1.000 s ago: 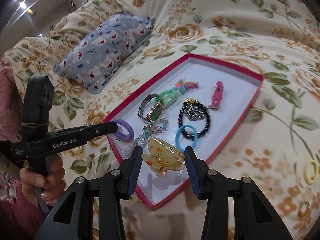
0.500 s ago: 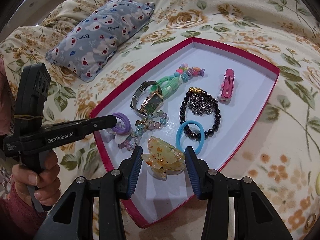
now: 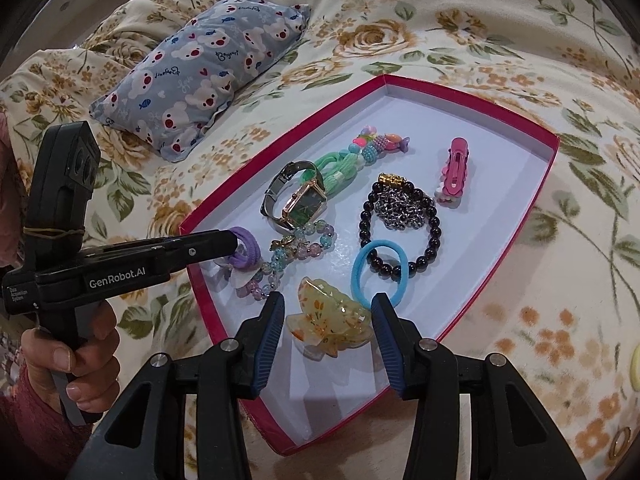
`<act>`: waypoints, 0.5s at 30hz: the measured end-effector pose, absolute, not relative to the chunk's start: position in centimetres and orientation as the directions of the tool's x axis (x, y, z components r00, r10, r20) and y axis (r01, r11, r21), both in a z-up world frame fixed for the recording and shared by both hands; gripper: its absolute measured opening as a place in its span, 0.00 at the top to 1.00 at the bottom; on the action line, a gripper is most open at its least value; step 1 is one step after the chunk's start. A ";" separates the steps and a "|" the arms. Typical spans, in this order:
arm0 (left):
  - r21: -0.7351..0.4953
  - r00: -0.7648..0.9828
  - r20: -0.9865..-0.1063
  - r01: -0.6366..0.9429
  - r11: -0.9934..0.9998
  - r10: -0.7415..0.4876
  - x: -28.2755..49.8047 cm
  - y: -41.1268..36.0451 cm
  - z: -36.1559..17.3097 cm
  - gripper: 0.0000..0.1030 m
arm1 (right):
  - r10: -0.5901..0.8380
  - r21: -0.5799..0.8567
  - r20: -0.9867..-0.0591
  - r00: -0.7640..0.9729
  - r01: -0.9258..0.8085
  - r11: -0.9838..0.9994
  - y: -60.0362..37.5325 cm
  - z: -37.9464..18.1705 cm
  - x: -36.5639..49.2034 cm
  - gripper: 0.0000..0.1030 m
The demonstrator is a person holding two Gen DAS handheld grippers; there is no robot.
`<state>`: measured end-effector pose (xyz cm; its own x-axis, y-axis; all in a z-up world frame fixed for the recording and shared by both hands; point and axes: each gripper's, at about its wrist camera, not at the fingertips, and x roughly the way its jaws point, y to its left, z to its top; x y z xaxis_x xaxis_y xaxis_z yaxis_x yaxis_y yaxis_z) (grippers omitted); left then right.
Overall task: Organize jewelry
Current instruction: 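Carry the purple hair tie and amber claw clip into the box and release both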
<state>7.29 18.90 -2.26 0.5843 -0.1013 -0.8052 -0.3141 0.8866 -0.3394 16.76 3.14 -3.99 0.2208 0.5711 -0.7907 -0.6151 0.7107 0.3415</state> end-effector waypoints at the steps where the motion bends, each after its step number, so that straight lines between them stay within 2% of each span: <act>1: -0.340 0.584 -0.805 -0.314 0.886 -0.102 7.3 18.9 -2.3 0.81 | 0.573 0.343 -0.789 0.221 -0.615 0.710 3.1 -4.0 16.8 0.54; 4: -0.341 0.587 -0.803 -0.313 0.886 -0.102 7.2 18.9 -2.2 0.79 | 0.576 0.347 -0.787 0.223 -0.613 0.710 3.0 -3.9 16.6 0.53; 8: -0.328 0.595 -0.799 -0.313 0.891 -0.086 6.7 18.6 -1.7 0.68 | 0.589 0.359 -0.775 0.228 -0.608 0.708 2.5 -3.5 16.3 0.46; 15: -0.311 0.610 -0.790 -0.322 0.894 -0.056 5.5 18.2 -0.6 0.55 | 0.605 0.365 -0.750 0.267 -0.595 0.716 1.4 -2.1 16.0 0.41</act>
